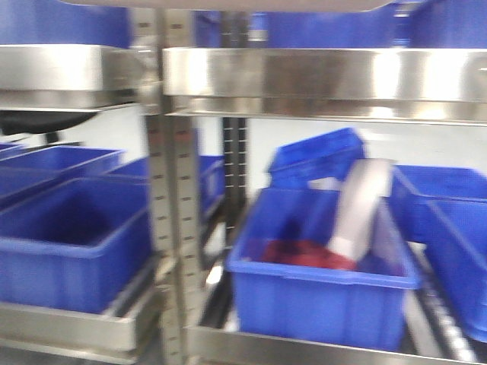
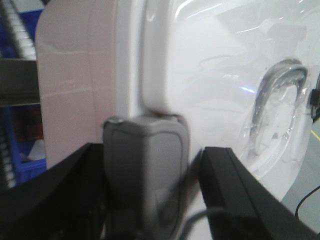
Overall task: Grab white bin and place on right shelf
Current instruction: 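Approach the rack and align the held bin above a shelf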
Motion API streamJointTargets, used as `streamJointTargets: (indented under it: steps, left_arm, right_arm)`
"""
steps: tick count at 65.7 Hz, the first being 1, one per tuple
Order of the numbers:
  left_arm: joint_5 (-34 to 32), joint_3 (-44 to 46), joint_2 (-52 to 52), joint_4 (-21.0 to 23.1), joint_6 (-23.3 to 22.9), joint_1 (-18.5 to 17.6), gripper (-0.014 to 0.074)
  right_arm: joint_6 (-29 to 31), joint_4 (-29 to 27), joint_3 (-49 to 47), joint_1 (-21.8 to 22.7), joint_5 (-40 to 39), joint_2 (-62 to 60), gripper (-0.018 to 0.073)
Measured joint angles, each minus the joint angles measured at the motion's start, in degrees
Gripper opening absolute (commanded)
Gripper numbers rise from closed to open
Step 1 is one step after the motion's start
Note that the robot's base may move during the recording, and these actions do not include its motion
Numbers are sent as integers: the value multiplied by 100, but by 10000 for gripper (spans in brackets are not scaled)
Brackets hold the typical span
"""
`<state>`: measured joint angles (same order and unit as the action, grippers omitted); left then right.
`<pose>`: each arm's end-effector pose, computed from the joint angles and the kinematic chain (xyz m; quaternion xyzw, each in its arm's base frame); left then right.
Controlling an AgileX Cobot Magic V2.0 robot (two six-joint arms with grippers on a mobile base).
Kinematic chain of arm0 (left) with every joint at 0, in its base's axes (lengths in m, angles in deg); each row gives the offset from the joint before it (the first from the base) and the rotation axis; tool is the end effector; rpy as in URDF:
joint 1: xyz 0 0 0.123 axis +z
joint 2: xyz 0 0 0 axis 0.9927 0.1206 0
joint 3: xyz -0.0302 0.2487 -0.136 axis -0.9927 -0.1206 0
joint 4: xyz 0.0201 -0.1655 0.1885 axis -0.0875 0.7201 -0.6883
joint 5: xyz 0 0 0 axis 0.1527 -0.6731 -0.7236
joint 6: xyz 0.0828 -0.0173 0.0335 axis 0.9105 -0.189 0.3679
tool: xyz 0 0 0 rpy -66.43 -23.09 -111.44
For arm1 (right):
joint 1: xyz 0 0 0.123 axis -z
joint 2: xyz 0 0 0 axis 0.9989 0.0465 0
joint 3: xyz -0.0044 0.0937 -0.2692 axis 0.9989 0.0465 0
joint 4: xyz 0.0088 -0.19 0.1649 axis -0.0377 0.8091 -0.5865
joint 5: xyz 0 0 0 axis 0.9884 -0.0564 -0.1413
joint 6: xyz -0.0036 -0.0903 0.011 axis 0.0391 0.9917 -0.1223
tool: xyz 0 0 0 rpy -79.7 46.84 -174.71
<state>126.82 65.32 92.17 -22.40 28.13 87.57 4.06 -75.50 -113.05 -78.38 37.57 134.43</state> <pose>0.1603 -0.0613 0.4473 0.2186 0.7643 -0.3623 0.4866 0.1639 0.0512 0.4379 -0.1640 0.7801 0.3838 0.4661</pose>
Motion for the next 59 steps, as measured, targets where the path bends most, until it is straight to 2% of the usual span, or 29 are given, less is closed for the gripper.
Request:
streamJointTargets:
  steps: [59]
  left_arm:
    - [0, 0, 0, 0, 0, 0, 241]
  right_arm:
    - [0, 0, 0, 0, 0, 0, 414]
